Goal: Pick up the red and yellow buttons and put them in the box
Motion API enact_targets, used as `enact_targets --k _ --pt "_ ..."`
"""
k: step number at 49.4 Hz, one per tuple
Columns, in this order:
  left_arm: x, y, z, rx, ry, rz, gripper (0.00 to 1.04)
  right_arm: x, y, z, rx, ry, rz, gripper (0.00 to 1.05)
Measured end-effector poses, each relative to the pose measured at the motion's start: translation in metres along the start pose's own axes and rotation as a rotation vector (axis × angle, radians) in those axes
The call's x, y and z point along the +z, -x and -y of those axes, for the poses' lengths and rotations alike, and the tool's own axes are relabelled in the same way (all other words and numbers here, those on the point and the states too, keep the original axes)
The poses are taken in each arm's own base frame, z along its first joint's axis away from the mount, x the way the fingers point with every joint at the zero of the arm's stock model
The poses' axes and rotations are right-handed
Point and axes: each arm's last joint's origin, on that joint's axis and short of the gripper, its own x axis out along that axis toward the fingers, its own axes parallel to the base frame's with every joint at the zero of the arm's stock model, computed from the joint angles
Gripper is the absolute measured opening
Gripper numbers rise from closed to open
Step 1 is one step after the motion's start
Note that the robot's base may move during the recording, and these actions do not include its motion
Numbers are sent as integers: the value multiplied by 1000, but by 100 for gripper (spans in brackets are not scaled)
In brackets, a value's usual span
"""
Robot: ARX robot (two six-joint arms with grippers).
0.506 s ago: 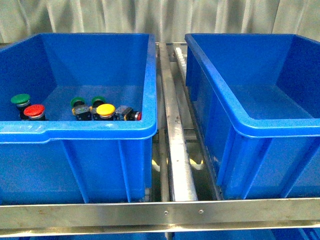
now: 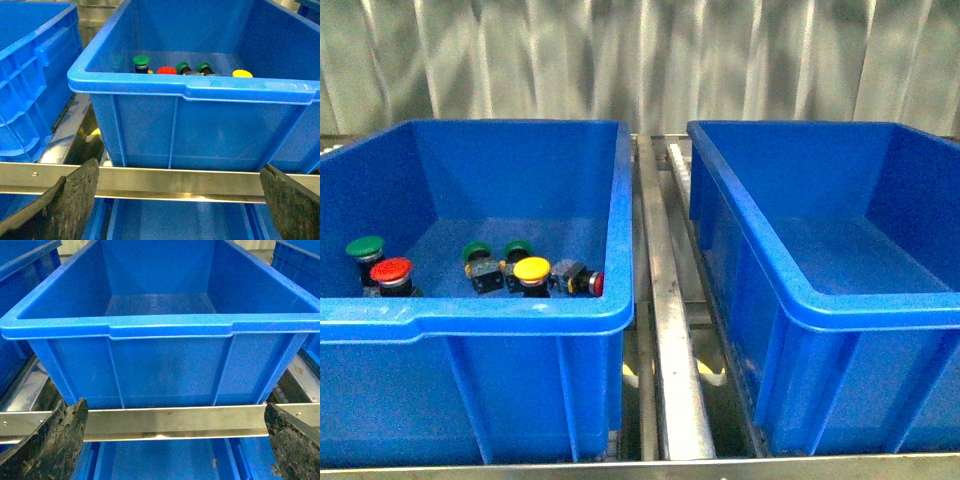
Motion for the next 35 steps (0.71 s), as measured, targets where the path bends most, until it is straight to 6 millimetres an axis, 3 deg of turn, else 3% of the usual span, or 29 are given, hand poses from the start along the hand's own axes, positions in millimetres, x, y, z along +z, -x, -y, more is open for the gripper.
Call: enact_targets --k 35 --pt "0 0 0 0 0 0 97 0 0 0 0 0 0 102"
